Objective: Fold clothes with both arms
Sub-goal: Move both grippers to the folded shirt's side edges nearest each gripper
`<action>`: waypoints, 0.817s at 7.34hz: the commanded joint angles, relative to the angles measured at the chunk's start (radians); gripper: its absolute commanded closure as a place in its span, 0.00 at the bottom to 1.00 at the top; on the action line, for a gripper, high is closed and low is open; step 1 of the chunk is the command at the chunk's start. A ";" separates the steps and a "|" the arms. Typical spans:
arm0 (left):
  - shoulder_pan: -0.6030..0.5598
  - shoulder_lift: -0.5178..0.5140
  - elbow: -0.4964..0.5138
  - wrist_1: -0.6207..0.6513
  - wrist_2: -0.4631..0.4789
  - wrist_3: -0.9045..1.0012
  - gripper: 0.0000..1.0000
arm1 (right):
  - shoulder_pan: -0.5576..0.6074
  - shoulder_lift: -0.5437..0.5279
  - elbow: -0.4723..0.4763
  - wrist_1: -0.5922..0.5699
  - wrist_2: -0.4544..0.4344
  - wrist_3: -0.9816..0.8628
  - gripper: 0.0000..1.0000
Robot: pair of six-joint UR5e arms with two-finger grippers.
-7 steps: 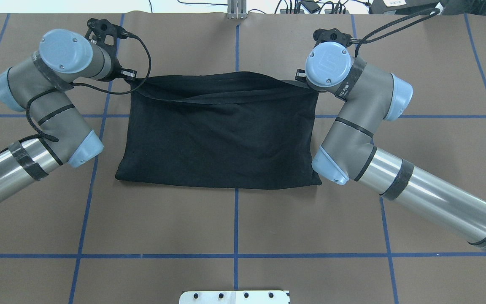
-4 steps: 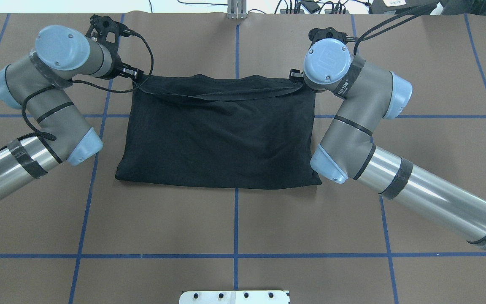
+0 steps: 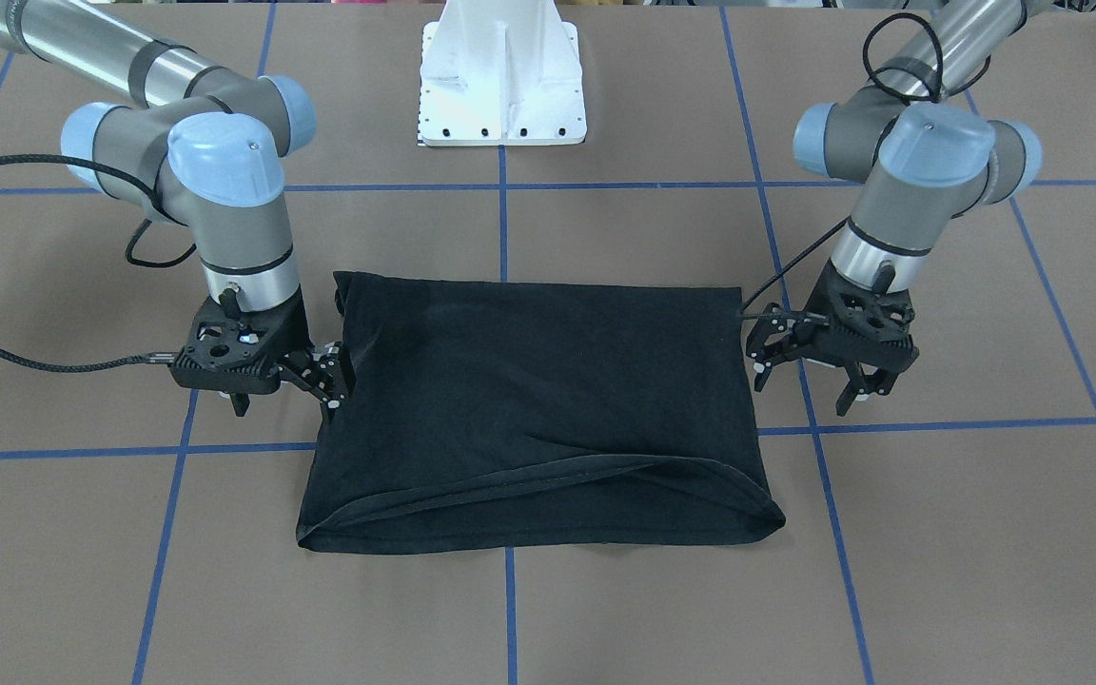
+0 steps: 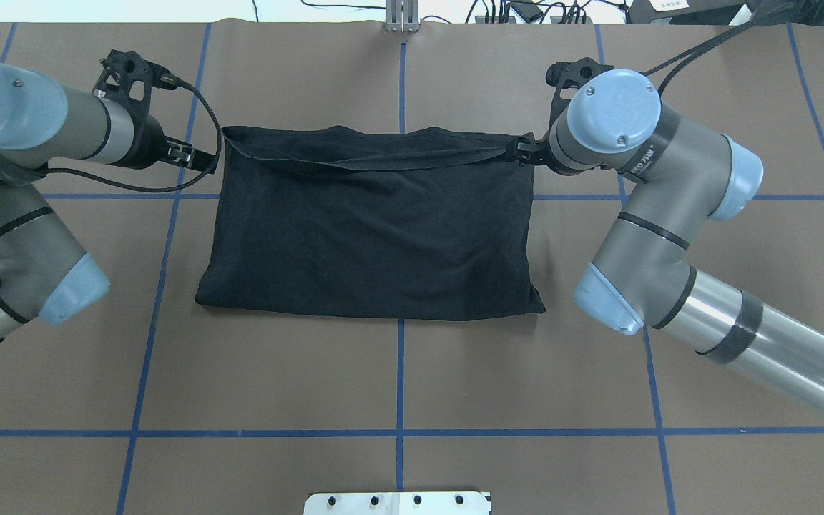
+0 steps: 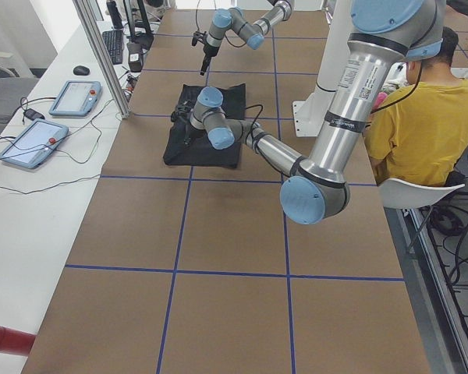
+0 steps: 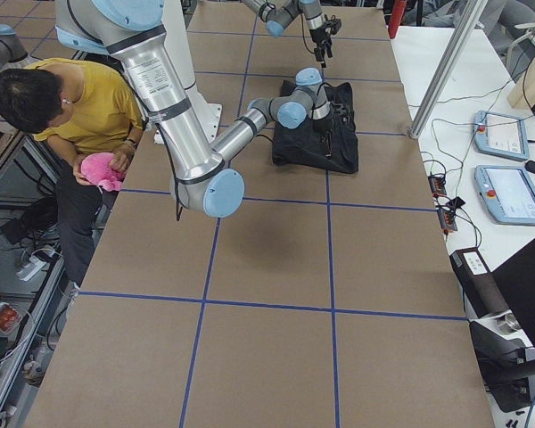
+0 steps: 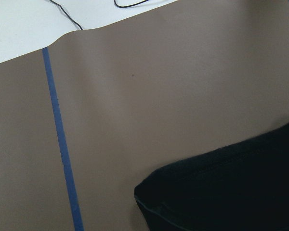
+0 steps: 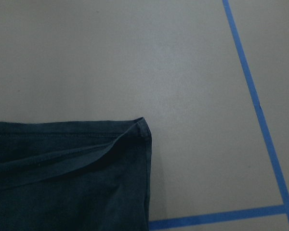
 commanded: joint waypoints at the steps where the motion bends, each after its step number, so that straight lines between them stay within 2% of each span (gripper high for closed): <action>1: 0.126 0.109 -0.098 -0.084 -0.003 -0.138 0.00 | -0.032 -0.071 0.100 0.001 0.011 -0.008 0.00; 3: 0.226 0.126 -0.091 -0.129 0.042 -0.214 0.00 | -0.043 -0.065 0.101 0.003 0.009 -0.006 0.00; 6: 0.228 0.171 -0.068 -0.152 0.043 -0.212 0.00 | -0.051 -0.062 0.101 0.003 0.006 0.000 0.00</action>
